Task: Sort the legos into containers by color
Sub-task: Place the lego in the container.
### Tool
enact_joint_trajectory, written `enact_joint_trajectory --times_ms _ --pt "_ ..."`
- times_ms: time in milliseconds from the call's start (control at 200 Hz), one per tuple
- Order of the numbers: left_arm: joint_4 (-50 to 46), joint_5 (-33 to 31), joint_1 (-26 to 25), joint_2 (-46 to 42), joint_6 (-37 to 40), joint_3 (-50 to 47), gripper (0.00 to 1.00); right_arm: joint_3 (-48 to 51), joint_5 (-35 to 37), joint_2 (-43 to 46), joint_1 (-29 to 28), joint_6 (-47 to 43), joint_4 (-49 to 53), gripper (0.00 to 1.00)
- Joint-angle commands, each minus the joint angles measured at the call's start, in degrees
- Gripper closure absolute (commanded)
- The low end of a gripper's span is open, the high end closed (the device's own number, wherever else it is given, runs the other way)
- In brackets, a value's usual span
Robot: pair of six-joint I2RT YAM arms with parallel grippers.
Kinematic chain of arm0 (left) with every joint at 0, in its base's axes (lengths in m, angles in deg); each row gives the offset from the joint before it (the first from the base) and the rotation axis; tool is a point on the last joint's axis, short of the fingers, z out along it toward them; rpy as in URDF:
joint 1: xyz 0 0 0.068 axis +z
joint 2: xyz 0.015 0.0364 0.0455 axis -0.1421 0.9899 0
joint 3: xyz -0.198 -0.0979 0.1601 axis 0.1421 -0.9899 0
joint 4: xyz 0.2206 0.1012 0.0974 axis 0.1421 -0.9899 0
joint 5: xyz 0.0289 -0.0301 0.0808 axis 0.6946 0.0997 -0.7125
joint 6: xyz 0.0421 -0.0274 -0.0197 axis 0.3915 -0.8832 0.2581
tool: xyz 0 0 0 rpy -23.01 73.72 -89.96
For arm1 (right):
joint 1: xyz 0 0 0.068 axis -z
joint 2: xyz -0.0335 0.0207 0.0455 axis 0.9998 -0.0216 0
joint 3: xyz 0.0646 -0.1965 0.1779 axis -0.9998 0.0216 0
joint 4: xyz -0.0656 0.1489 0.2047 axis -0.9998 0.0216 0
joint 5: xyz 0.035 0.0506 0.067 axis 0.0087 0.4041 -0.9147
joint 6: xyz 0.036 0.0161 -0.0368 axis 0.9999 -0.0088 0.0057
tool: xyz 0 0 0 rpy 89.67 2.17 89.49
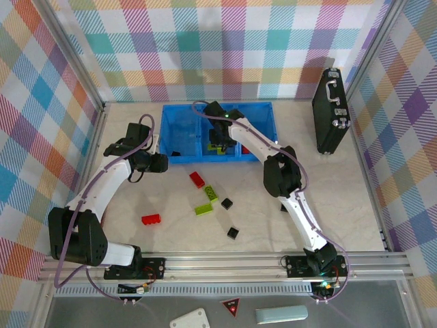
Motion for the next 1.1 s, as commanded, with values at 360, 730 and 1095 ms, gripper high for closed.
enact_joint_trajectory --times_ms 360,730,1095 --pt "0.0 -1.2 0.7 -2.1 0.9 1.4 0.50 -2.5 -2.5 -1.9 0.0 2.9 0.1 0.52" --pt "-0.1 -1.8 0.6 -2.1 1.0 1.4 0.49 -2.5 -1.9 4.2 -0.4 1.2 1.4 0.48" --pt "-0.2 -2.6 0.7 -1.7 1.1 1.5 0.50 1.8 -5.3 11.7 -1.4 -1.9 5.7 0.48"
